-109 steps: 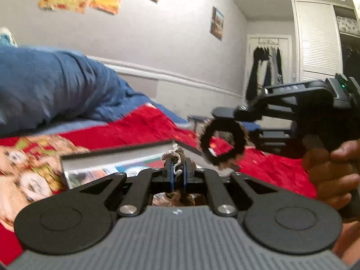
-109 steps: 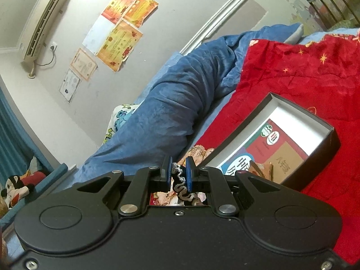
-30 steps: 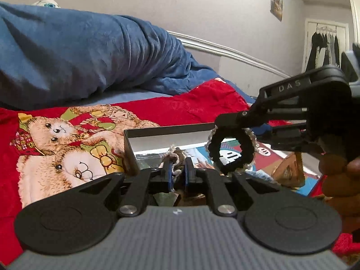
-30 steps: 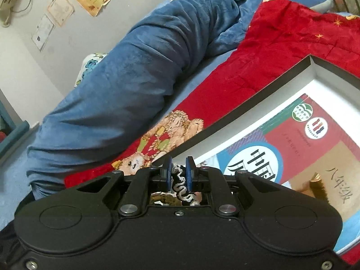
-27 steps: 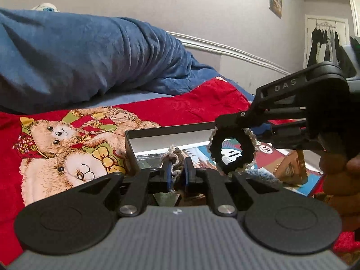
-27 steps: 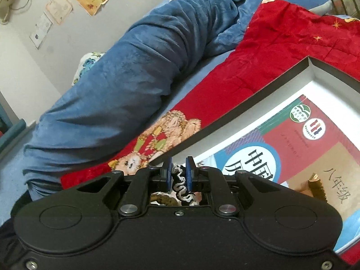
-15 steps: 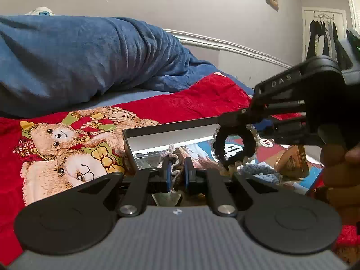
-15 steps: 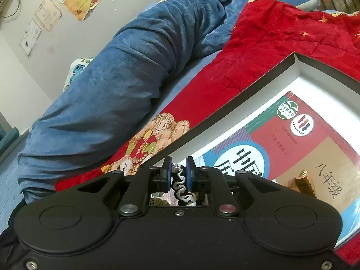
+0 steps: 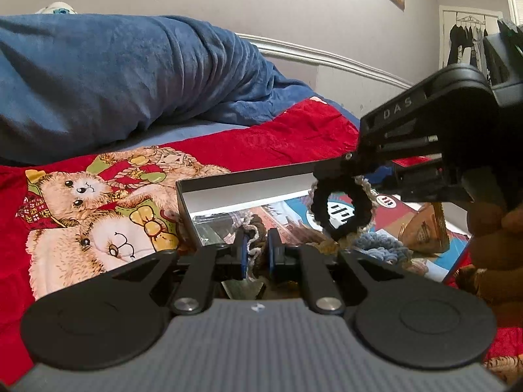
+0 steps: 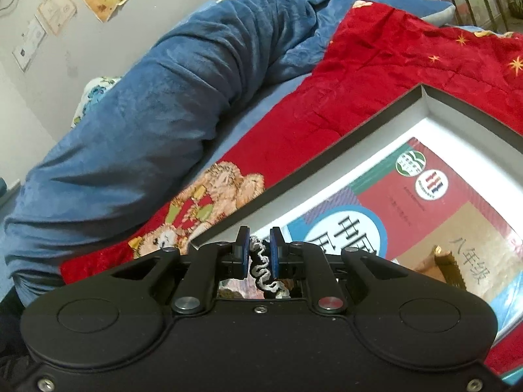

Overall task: Organize objects
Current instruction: 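Lower the white cord and dark ring into the box and open both grippers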

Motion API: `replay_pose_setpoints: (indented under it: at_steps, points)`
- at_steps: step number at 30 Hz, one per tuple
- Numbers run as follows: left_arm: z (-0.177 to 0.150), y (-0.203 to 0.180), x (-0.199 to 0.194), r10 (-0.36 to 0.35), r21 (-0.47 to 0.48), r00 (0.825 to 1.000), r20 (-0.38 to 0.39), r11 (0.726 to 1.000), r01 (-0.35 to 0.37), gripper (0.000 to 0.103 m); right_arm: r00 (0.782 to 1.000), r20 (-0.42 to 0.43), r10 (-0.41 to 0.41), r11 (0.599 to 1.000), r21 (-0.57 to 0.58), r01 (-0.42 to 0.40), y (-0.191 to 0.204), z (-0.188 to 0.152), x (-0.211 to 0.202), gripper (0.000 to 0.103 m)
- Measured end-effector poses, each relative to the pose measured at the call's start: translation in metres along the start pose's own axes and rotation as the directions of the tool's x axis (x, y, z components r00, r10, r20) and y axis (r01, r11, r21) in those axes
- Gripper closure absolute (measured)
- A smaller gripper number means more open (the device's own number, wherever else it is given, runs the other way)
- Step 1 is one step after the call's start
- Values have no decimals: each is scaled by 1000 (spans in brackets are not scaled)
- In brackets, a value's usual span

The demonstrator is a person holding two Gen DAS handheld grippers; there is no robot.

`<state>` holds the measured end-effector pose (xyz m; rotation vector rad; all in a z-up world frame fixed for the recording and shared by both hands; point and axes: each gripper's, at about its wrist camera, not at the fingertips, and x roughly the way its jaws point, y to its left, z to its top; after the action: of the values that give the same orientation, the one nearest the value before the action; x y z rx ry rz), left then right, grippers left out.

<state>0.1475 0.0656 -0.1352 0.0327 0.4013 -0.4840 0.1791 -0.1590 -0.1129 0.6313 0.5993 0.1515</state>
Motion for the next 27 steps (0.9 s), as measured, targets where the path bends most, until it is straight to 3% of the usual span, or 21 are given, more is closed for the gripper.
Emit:
replay_pose_setpoints:
  at_steps: [2,16,20,22,24,27]
  points:
    - [0,-1,0,-1,3,1000,-2,1000,1,72,1000,-7,3,1000,20,-3,-3,-1,2,90]
    - [1,6,2,-19,-35,1000,-13,999,18,61,999,5,-35,999,38,34,-18,-3,-3,87]
    - [2,6,0,-35,-39,999,4,999,35,43,997,-6,-74,997,0,74,-14,-4,1,83]
    - [2,5,-2,-32,-32,999,19,999,33,39,996,-3,-90,996,-22,90,-12,-5,1,81]
    - [2,5,-4,-41,-33,999,29,999,42,37,996,1,-93,995,-25,93,-10,-6,-2,60]
    - [4,6,-7,-48,-42,998,46,998,50,36,998,7,-58,997,-44,59,-7,-6,-13,56]
